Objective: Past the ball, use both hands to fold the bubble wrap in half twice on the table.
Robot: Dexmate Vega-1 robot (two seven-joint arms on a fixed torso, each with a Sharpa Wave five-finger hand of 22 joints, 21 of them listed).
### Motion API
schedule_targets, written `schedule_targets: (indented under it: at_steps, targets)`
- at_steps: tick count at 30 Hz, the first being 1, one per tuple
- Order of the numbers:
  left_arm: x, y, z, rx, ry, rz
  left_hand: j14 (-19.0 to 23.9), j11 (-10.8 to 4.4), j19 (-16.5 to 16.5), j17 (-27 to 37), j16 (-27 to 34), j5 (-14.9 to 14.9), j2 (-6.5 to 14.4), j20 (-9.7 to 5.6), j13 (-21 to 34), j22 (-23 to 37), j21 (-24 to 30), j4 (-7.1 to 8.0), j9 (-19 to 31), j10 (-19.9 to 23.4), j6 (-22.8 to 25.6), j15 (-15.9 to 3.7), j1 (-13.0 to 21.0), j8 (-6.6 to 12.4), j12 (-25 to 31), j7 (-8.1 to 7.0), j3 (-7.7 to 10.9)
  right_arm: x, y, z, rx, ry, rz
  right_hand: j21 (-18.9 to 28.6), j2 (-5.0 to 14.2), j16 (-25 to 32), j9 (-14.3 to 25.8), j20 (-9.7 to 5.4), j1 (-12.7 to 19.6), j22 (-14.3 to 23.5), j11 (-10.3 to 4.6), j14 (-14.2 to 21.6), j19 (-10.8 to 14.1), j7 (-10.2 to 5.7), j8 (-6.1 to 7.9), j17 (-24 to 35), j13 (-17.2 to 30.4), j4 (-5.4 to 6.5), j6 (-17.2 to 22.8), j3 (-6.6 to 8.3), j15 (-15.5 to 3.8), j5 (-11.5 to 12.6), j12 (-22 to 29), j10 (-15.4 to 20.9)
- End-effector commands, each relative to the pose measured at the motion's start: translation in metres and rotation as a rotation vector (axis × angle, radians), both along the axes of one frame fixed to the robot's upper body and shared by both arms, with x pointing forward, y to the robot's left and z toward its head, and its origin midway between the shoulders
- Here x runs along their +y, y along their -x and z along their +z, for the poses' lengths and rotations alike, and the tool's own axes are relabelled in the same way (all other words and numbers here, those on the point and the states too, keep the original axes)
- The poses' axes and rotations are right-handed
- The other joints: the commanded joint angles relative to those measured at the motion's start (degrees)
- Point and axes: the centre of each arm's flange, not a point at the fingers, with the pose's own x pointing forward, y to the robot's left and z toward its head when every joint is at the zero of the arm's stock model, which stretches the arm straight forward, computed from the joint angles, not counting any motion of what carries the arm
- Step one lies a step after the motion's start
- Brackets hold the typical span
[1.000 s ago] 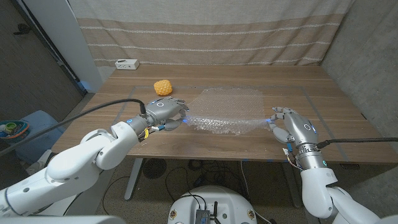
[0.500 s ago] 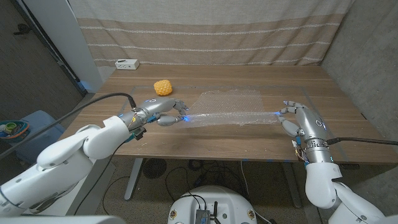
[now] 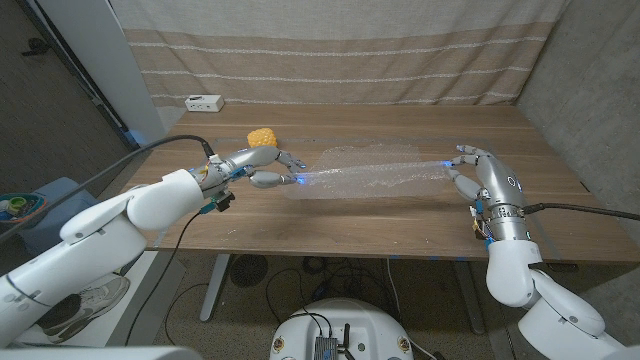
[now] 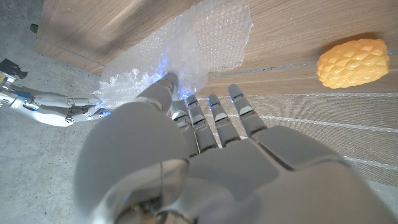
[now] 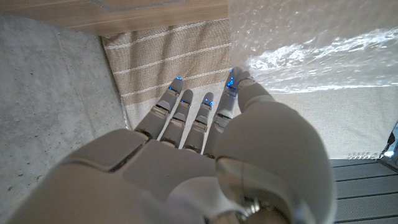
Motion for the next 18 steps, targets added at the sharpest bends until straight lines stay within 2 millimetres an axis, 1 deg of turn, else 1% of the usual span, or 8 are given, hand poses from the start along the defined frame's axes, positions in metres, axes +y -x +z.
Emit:
schedule_targets:
  at_steps: [1,4,5,6,10,11,12,18]
  targets:
    - [0.004,-0.013,0.023,0.011,0.036,-0.011,0.3,0.28,0.1,0.1,-0.1,0.5,0.3,-0.02,0.3,0.1,0.3,0.36,0.6,-0.5,2.7,0.2,0.5,0.17,-0.3,3.32,0.12,0.004,-0.027,0.027,-0.059,-0.002,0.047,0.1,-0.05,0.4,0.1,0.1,0.6,0.1,-0.14,0.0,0.4,0.13,-0.14,0.3,0.2,0.19,-0.1,-0.32,-8.33,0.2,0.0,0.5]
    - [0.007,-0.018,0.028,0.031,0.045,-0.007,0.2,0.29,0.0,0.1,-0.2,0.5,0.4,-0.08,0.3,0.2,0.4,0.57,0.8,-0.6,2.7,0.28,0.3,0.26,-0.5,3.21,0.12,0.004,-0.036,0.033,-0.074,-0.009,0.055,0.0,-0.03,0.4,0.1,0.12,0.7,0.1,-0.2,0.0,0.4,0.26,-0.19,0.3,0.2,0.21,-0.2,-0.37,-8.35,0.2,0.0,0.5]
    - [0.007,-0.018,0.028,0.031,0.045,-0.008,0.2,0.29,0.0,0.1,-0.2,0.5,0.4,-0.09,0.3,0.2,0.4,0.6,0.8,-0.6,2.7,0.33,0.3,0.27,-0.5,3.24,0.14,0.004,-0.036,0.033,-0.075,-0.009,0.055,0.0,-0.01,0.4,0.1,0.1,0.7,0.1,-0.21,-0.1,0.3,0.2,-0.19,0.4,0.2,0.24,-0.1,-0.4,-8.39,0.2,-0.1,0.5]
    - [0.009,-0.023,0.03,0.053,0.065,-0.015,0.2,0.31,0.1,0.1,-0.2,0.5,0.4,-0.18,0.3,0.2,0.5,0.64,0.9,-0.6,2.7,0.34,0.2,0.31,-0.5,3.21,0.17,0.003,-0.042,0.036,-0.076,-0.014,0.061,0.0,-0.02,0.4,0.1,0.11,0.7,0.1,-0.23,0.0,0.4,0.21,-0.2,0.4,0.2,0.24,-0.1,-0.44,-8.36,0.2,-0.1,0.5]
    - [0.015,-0.03,0.035,0.072,0.096,-0.011,0.3,0.54,0.1,0.1,-0.3,0.6,0.5,-0.19,0.4,0.2,0.6,0.67,1.1,-0.8,2.5,0.56,0.3,0.36,-0.6,3.26,0.28,0.001,-0.053,0.044,-0.085,-0.019,0.059,0.0,-0.01,0.5,0.2,0.09,0.7,0.1,-0.33,0.0,0.3,0.18,-0.23,0.4,0.2,0.31,-0.1,-0.55,-8.36,0.2,-0.1,0.6]
    - [0.015,-0.03,0.035,0.072,0.096,-0.01,0.3,0.51,0.1,0.1,-0.3,0.6,0.5,-0.19,0.4,0.2,0.6,0.67,1.1,-0.8,2.4,0.59,0.3,0.35,-0.6,3.29,0.3,0.001,-0.053,0.044,-0.085,-0.019,0.059,0.0,0.0,0.5,0.2,0.09,0.7,0.1,-0.35,0.0,0.3,0.17,-0.24,0.4,0.2,0.31,-0.1,-0.55,-8.36,0.2,0.0,0.6]
    - [0.017,-0.034,0.037,0.076,0.109,-0.006,0.3,0.45,0.1,0.1,-0.3,0.6,0.5,-0.22,0.4,0.2,0.6,0.67,1.2,-0.7,2.4,0.58,0.3,0.35,-0.6,3.29,0.33,0.0,-0.059,0.048,-0.088,-0.024,0.058,0.0,0.0,0.5,0.2,0.1,0.7,0.1,-0.37,0.0,0.3,0.16,-0.23,0.4,0.2,0.31,-0.1,-0.57,-8.35,0.2,-0.1,0.6]
    - [0.018,-0.048,0.047,0.077,0.131,0.021,0.3,0.45,0.2,0.1,-0.3,0.6,0.5,-0.21,0.4,0.3,0.7,0.77,1.5,-0.7,2.2,0.57,0.2,0.44,-0.7,3.22,0.45,-0.003,-0.078,0.061,-0.084,-0.023,0.054,0.0,0.01,0.5,0.2,0.08,0.8,0.2,-0.36,0.0,0.3,0.2,-0.25,0.4,0.2,0.34,0.1,-0.66,-8.41,0.2,0.0,0.7]
